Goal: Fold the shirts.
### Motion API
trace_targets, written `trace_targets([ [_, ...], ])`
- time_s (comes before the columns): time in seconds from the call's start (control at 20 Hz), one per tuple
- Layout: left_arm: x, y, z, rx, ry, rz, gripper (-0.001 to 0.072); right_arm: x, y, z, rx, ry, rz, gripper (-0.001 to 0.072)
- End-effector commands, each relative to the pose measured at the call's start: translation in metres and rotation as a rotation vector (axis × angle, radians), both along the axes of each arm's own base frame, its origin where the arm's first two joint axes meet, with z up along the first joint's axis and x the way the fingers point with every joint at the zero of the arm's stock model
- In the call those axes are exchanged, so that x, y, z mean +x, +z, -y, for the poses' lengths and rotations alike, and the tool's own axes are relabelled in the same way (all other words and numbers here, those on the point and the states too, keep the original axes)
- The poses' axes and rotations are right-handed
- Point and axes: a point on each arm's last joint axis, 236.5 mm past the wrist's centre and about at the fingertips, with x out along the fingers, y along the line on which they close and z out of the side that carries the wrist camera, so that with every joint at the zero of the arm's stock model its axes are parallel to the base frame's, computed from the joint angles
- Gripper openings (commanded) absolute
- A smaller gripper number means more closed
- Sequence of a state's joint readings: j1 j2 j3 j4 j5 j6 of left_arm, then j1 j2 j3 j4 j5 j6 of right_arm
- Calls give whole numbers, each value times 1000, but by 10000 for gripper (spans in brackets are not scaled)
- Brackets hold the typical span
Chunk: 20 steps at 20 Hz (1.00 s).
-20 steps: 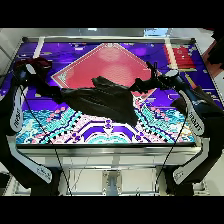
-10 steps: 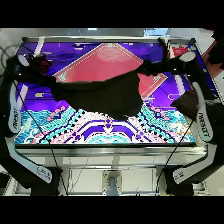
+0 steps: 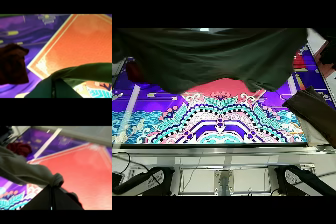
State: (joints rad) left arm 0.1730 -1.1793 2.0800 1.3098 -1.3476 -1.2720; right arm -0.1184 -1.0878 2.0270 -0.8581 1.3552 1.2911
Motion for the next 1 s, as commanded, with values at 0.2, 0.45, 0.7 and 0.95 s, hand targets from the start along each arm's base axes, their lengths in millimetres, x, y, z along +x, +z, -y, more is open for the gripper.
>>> trace_targets([
  [0.2,-43,64,34,28,-117,234,9,-64,33,13,-63,-98,126,20],
  [0.45,75,-92,42,-6,-181,-154,9,49,-90,26,-60,-72,-222,21],
  [0.7,194,-275,73,205,-153,-356,11,162,-289,33,0,-103,-592,23],
  [0.95,258,-318,98,279,-64,-202,707,217,-416,45,56,-212,-730,391],
])
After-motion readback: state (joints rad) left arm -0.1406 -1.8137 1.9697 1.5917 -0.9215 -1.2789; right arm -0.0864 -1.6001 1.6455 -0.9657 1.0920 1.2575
